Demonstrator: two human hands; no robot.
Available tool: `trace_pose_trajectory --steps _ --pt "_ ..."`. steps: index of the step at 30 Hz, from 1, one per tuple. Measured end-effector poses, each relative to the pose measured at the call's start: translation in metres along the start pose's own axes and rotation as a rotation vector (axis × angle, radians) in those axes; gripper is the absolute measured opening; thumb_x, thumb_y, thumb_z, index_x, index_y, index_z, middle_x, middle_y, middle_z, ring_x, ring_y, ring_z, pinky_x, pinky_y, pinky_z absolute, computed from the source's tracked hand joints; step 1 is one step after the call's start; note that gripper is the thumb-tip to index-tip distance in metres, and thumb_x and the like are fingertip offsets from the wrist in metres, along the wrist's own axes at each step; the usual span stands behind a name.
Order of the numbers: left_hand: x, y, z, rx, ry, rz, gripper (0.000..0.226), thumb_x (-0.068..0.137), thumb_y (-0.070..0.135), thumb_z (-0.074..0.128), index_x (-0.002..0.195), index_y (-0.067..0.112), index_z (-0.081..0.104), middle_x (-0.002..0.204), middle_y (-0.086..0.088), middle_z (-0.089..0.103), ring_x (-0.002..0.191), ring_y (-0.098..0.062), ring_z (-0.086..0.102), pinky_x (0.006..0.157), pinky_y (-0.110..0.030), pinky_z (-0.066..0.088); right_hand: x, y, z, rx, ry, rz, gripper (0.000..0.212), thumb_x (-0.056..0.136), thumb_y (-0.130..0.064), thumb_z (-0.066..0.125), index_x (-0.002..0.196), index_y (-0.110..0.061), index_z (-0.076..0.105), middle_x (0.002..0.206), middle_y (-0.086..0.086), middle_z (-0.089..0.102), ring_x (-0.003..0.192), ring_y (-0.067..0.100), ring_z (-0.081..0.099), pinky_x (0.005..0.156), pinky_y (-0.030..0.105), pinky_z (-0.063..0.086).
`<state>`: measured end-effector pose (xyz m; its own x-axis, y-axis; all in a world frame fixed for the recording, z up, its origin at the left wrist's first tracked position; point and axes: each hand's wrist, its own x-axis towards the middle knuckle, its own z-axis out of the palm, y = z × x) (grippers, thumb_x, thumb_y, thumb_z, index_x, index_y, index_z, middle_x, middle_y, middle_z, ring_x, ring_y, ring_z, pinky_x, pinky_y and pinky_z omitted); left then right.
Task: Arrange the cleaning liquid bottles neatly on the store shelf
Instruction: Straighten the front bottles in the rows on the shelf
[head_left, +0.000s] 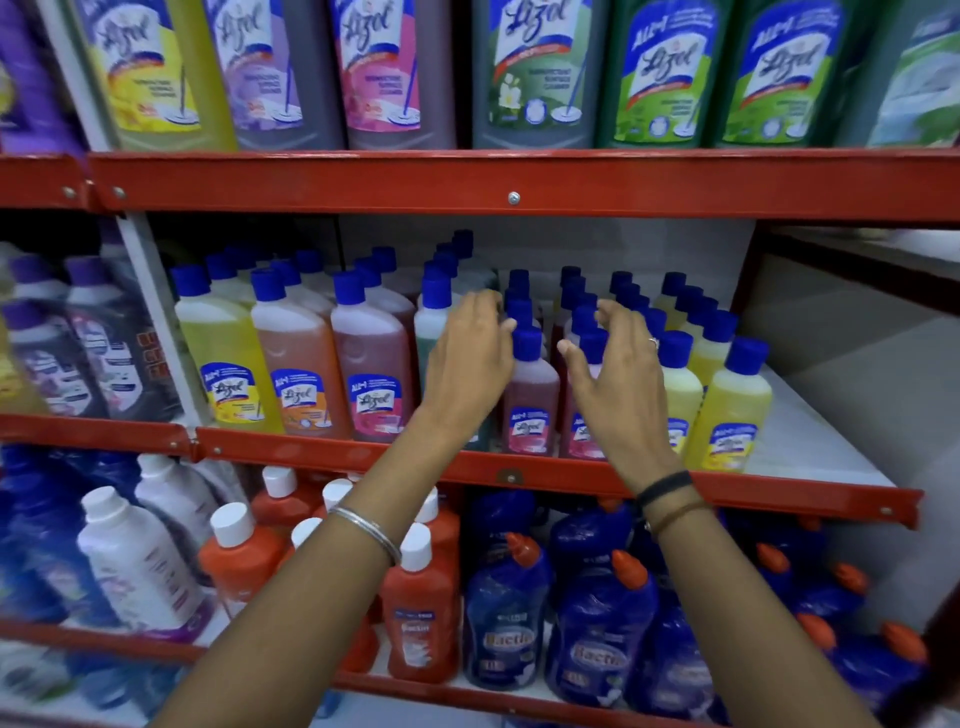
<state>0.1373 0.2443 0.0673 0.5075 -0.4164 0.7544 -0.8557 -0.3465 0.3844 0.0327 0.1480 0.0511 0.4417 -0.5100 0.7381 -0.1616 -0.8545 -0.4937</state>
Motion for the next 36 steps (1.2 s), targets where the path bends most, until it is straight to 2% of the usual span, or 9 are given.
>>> trace_pose_trajectory --steps 5,9,13,20,23,26,29,32,36 --pt "0.025 -0.064 -0.045 0.146 0.322 -0.141 0.053 0.085 0.018 0.057 0.129 -0.004 0.038 0.131 -0.025 0.04 0.115 -0.041 0.043 0.1 -0.047 0.038 0.013 -0.049 0.031 0.292 -0.242 -0.055 0.051 0.088 -0.032 0.061 0.129 -0.008 0.044 0.128 0.009 0.057 0.116 0.015 0.052 0.1 0.031 0.044" --pt "0.039 -0.102 -0.055 0.05 0.168 -0.298 0.058 0.088 0.021 0.057 0.13 -0.009 0.031 0.127 -0.029 0.045 0.115 -0.044 0.047 0.092 -0.045 0.039 0.036 -0.083 0.073 0.265 -0.309 -0.025 0.057 0.089 -0.041 0.055 0.13 -0.004 0.042 0.134 0.015 0.052 0.123 0.026 0.05 0.096 0.034 0.042" --pt "0.04 -0.126 -0.055 -0.058 0.022 -0.323 0.036 0.095 0.023 0.048 0.112 -0.007 0.038 0.102 -0.035 0.061 0.095 -0.049 0.058 0.064 -0.04 0.036 0.047 -0.097 0.099 0.106 -0.262 0.083 0.051 0.091 -0.045 0.049 0.109 0.002 0.049 0.099 0.021 0.062 0.091 0.038 0.06 0.062 0.034 0.039" --pt "0.045 -0.129 -0.056 -0.102 -0.082 -0.32 0.033 0.095 0.022 0.046 0.112 -0.006 0.036 0.105 -0.034 0.061 0.099 -0.048 0.058 0.072 -0.046 0.045 0.05 -0.095 0.113 0.081 -0.189 0.155 0.045 0.09 -0.043 0.053 0.1 0.0 0.054 0.083 0.017 0.062 0.073 0.034 0.058 0.057 0.033 0.038" --pt "0.042 -0.135 -0.066 -0.095 -0.092 -0.261 0.04 0.094 0.025 0.049 0.115 -0.007 0.039 0.113 -0.033 0.058 0.106 -0.046 0.054 0.077 -0.042 0.041 0.043 -0.104 0.116 0.087 -0.047 0.139 0.049 0.089 -0.042 0.054 0.115 0.0 0.049 0.104 0.017 0.058 0.094 0.032 0.055 0.072 0.036 0.043" --pt "0.039 -0.152 -0.088 -0.01 0.158 -0.093 0.047 0.093 0.029 0.049 0.125 -0.004 0.042 0.122 -0.027 0.052 0.113 -0.041 0.048 0.095 -0.041 0.035 0.032 -0.136 0.121 0.232 0.226 -0.107 0.04 0.091 -0.031 0.055 0.12 -0.005 0.049 0.117 0.013 0.053 0.108 0.022 0.051 0.094 0.031 0.042" --pt "0.044 -0.191 -0.117 0.147 0.4 -0.131 0.046 0.092 0.031 0.045 0.125 -0.001 0.043 0.125 -0.023 0.048 0.112 -0.039 0.044 0.096 -0.041 0.03 0.03 -0.173 0.143 0.384 -0.013 -0.217 0.036 0.089 -0.025 0.057 0.119 -0.006 0.051 0.114 0.01 0.057 0.105 0.015 0.054 0.095 0.027 0.043" --pt "0.046 -0.233 -0.134 0.21 0.362 -0.29 0.053 0.09 0.03 0.048 0.129 -0.005 0.037 0.13 -0.026 0.045 0.118 -0.043 0.041 0.099 -0.049 0.032 0.033 -0.196 0.18 0.302 -0.311 -0.173 0.049 0.089 -0.032 0.056 0.127 -0.003 0.043 0.126 0.016 0.054 0.116 0.027 0.052 0.099 0.043 0.043" --pt "0.04 -0.265 -0.139 0.066 0.273 -0.319 0.051 0.09 0.019 0.05 0.131 -0.005 0.032 0.127 -0.03 0.052 0.115 -0.045 0.05 0.094 -0.051 0.044 0.033 -0.212 0.211 0.143 -0.355 -0.065 0.052 0.089 -0.047 0.05 0.112 -0.001 0.051 0.111 0.022 0.063 0.103 0.039 0.058 0.077 0.042 0.049"
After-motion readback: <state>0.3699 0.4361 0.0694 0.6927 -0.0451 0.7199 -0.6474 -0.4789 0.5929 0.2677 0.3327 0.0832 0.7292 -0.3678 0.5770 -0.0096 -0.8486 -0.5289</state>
